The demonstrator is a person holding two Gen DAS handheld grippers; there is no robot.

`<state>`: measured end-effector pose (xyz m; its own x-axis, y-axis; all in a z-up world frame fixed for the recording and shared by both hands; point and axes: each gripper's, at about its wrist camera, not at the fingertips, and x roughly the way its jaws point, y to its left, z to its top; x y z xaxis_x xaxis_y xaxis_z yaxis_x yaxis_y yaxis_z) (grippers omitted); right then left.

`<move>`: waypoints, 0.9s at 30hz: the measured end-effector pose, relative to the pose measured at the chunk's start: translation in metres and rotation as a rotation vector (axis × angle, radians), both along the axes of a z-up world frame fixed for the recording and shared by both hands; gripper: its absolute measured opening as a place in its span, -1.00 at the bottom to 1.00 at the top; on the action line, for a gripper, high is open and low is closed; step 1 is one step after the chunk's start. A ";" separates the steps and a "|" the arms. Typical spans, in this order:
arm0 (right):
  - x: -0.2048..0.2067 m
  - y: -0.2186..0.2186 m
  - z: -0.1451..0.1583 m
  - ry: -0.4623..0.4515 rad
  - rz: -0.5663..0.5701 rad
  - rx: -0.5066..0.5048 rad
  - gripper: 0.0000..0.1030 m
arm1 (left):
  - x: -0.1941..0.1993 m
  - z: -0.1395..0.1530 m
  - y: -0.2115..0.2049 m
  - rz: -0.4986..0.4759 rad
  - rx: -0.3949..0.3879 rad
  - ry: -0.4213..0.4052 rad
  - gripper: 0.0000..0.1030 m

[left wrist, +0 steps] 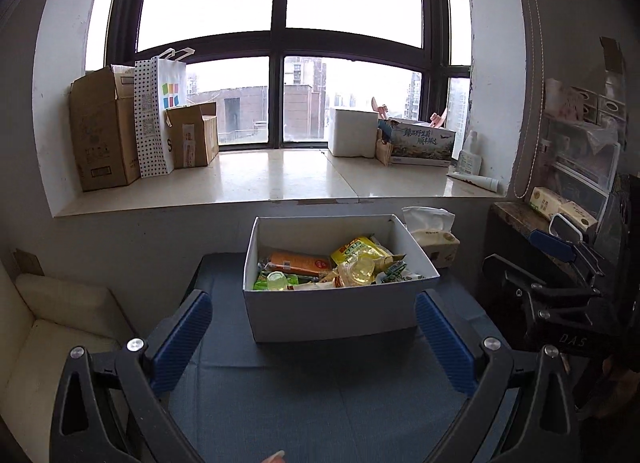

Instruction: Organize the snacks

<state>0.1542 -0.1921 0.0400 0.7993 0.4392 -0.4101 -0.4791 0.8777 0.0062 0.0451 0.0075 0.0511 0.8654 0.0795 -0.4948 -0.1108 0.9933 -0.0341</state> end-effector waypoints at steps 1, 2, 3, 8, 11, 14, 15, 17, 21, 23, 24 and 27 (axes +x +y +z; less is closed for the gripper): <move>-0.008 -0.003 -0.003 0.012 0.006 0.005 1.00 | -0.006 -0.005 -0.005 0.002 0.009 0.013 1.00; -0.014 -0.006 -0.005 0.032 0.015 0.005 1.00 | -0.013 -0.010 -0.009 0.015 0.018 0.025 1.00; -0.021 -0.009 -0.008 0.055 0.018 0.007 1.00 | -0.019 -0.014 -0.013 0.024 0.017 0.032 1.00; -0.048 -0.016 -0.024 0.151 0.028 0.022 1.00 | -0.038 -0.026 -0.026 -0.014 -0.022 0.071 1.00; -0.056 -0.015 -0.031 0.200 0.066 0.018 1.00 | -0.041 -0.028 -0.028 -0.011 -0.021 0.079 1.00; -0.056 -0.016 -0.033 0.222 0.079 0.036 1.00 | -0.040 -0.027 -0.022 -0.007 -0.050 0.085 1.00; -0.056 -0.016 -0.033 0.222 0.081 0.038 1.00 | -0.039 -0.028 -0.021 0.000 -0.052 0.086 1.00; -0.056 -0.016 -0.034 0.221 0.073 0.034 1.00 | -0.037 -0.029 -0.018 0.012 -0.055 0.093 1.00; -0.054 -0.021 -0.034 0.238 0.072 0.057 1.00 | -0.038 -0.029 -0.015 0.010 -0.064 0.091 1.00; -0.055 -0.023 -0.034 0.238 0.071 0.064 1.00 | -0.038 -0.029 -0.015 0.011 -0.064 0.092 1.00; -0.055 -0.023 -0.033 0.237 0.069 0.063 1.00 | -0.038 -0.028 -0.014 0.010 -0.068 0.092 1.00; -0.055 -0.024 -0.032 0.239 0.078 0.073 1.00 | -0.040 -0.028 -0.012 0.011 -0.069 0.089 1.00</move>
